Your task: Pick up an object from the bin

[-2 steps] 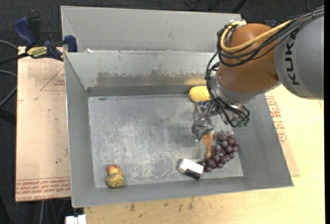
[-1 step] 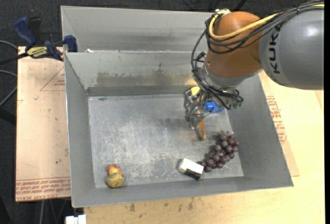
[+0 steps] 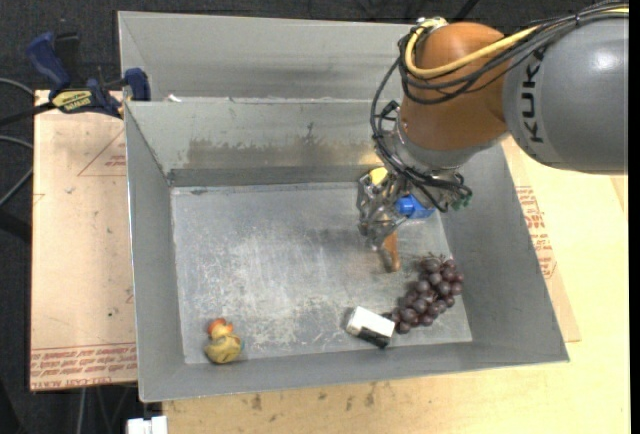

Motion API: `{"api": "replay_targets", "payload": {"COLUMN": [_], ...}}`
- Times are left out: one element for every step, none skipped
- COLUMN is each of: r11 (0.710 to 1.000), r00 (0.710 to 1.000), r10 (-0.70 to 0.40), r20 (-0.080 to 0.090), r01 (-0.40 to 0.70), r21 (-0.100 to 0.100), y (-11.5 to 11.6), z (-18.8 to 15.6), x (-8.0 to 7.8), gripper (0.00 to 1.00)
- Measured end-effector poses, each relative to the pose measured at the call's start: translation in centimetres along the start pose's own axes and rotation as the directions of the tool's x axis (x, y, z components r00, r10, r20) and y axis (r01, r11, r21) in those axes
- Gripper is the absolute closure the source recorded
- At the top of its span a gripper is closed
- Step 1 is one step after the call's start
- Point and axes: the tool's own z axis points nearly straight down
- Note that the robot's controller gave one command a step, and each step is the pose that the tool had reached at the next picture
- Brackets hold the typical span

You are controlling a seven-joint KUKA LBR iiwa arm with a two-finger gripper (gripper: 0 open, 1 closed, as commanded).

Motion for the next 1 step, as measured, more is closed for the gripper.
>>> {"api": "replay_targets", "payload": {"r11": [0.999], "r00": [0.999], "r10": [-0.034], "r20": [-0.008], "r01": [0.034], "r21": [-0.003], "y": [1.64], "z": [-3.68], "x": [-0.32], "gripper": [1.00]}}
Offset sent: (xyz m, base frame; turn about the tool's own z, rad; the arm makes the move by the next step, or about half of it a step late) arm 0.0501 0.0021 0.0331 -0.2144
